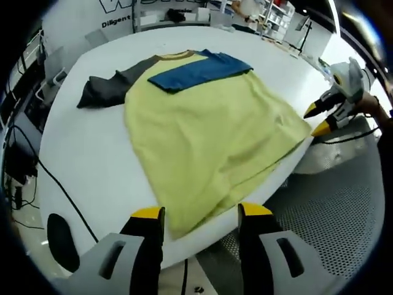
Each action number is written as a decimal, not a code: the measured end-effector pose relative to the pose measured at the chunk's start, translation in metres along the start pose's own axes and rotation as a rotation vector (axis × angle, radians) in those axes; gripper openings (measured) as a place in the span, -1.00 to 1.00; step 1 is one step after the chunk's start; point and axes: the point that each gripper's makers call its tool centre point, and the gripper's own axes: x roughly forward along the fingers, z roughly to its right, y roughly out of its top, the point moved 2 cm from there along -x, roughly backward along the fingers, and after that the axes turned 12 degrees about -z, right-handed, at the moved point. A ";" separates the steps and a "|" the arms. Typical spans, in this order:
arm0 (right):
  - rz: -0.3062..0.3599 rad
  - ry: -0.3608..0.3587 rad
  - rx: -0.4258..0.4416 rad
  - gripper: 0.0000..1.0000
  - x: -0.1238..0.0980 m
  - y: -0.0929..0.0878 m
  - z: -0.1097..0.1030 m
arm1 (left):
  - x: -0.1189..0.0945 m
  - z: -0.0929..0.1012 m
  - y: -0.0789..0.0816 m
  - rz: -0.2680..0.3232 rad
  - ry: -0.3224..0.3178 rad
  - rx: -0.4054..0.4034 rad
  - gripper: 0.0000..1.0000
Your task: Fold the garment on the visible template until the final outline fits inside the template.
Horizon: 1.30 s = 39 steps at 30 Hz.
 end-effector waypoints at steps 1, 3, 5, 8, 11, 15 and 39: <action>-0.001 -0.001 -0.003 -0.38 0.001 0.000 0.000 | 0.000 0.000 -0.001 -0.006 0.000 0.000 -0.10; -0.012 -0.011 -0.011 -0.47 0.001 -0.002 0.001 | 0.002 -0.003 -0.005 -0.025 0.019 0.001 -0.17; -0.021 -0.060 -0.068 -0.55 0.003 -0.003 0.006 | 0.004 -0.006 -0.009 -0.048 0.039 0.014 -0.24; -0.047 -0.076 -0.095 -0.63 0.007 -0.008 0.007 | 0.005 -0.008 -0.009 -0.048 0.040 0.008 -0.31; -0.051 -0.082 -0.088 -0.71 0.008 -0.010 0.008 | 0.007 -0.010 -0.009 -0.049 0.056 0.017 -0.41; -0.054 -0.117 -0.110 -0.90 0.008 -0.012 0.012 | 0.010 -0.012 -0.011 -0.059 0.062 0.019 -0.65; -0.139 -0.137 -0.098 -1.00 0.000 -0.028 0.029 | 0.011 -0.013 -0.018 -0.158 0.115 0.236 -0.99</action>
